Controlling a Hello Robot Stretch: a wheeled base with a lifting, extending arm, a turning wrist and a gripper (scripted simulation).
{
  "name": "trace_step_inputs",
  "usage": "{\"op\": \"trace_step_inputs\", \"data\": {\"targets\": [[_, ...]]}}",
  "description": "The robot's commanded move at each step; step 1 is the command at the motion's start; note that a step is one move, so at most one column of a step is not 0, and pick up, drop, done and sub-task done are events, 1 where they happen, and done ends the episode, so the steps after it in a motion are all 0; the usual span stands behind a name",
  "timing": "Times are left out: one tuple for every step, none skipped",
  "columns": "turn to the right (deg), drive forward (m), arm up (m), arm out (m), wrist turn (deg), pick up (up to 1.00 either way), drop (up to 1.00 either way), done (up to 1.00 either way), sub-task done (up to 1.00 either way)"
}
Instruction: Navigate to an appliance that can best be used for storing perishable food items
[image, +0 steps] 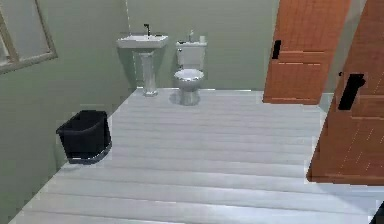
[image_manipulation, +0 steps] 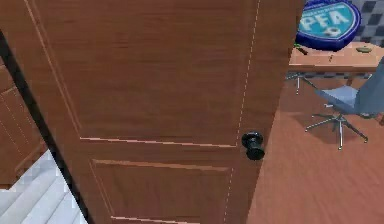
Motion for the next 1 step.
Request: {"op": "trace_step_inputs", "data": {"targets": [[12.0, 0.0, 0.0, 0.0, 0.0, 0.0, 0.0, 0.0, 0.0]]}}
